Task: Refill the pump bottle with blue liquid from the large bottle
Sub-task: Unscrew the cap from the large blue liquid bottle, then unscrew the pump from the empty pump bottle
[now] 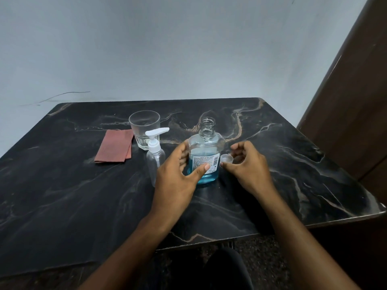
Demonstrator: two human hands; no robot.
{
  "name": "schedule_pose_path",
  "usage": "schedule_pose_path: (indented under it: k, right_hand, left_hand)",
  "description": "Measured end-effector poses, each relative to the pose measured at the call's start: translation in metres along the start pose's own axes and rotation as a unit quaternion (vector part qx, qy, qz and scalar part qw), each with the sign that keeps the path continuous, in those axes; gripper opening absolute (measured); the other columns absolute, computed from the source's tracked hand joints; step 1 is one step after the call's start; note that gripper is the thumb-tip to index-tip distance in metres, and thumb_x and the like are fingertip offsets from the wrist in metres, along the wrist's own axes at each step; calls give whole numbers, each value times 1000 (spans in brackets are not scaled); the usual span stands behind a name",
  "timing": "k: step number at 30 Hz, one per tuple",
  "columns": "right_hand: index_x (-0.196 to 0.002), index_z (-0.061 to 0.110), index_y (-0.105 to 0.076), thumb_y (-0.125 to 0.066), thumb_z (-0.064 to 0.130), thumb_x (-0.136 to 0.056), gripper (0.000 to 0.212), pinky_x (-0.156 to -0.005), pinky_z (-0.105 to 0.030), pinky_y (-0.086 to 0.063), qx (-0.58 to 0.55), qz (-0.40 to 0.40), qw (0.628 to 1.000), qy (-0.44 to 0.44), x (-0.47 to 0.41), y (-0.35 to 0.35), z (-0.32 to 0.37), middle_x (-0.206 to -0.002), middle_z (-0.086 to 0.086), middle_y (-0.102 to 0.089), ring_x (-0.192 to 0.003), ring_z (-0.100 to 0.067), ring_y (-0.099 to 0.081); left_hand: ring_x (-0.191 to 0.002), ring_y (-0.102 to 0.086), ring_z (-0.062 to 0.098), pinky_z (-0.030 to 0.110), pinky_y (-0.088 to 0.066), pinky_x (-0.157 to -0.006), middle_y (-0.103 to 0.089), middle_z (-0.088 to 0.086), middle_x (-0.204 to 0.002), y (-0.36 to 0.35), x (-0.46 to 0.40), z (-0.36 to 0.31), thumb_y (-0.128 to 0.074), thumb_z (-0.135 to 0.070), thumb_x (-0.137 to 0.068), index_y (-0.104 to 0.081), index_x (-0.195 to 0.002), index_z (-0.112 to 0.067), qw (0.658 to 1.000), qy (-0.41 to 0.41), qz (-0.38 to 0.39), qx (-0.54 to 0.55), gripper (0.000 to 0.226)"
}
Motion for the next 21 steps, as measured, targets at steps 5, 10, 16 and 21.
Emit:
schedule_pose_path:
  k: [5, 10, 16, 21]
  right_hand:
    - [-122, 19, -56, -82, 26, -76, 53, -87, -40, -54, 80, 48, 996, 0, 2, -13, -3, -104, 4, -67, -95, -19, -63]
    - [-122, 18, -60, -76, 0, -72, 55, -72, -16, -48, 36, -13, 999, 28, 4, 9, 20, -113, -3, -62, -82, -10, -55]
    - [-103, 20, -71, -70, 4, -86, 23, -64, -7, -50, -94, -168, 962, 193, 48, 59, 121, -91, 3, -71, -75, -4, -66]
    - [-94, 20, -79, -77, 12, -84, 13, -65, -11, -52, -91, -69, 965, 235, 74, 3, 171, -82, 10, -74, -70, -1, -67]
  left_hand:
    - [-124, -61, 0, 23, -49, -108, -66, -7, -135, 11, 12, 3, -85, -14, -80, -54, -144, -23, 999, -12, -29, -20, 72]
    - [-116, -65, -3, 21, -51, -103, -69, -12, -125, 26, 23, 1, -84, -12, -82, -59, -140, -21, 996, -33, -59, -54, 64]
    - [-78, -68, 11, 16, -54, -70, -67, -11, -87, 67, 43, -22, -76, -24, -88, -73, -98, -31, 971, -123, -176, -107, 13]
    - [-100, -53, 5, 16, -45, -86, -49, -11, -112, 93, 42, -12, -82, -26, -80, -55, -117, -28, 960, -82, -248, -102, 46]
Point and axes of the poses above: each hand's wrist, its own x-axis away from the middle knuckle, its own y-axis out of the back of the hand, z = x × y, the point moved 10 cm from there along -x, towards the middle knuckle
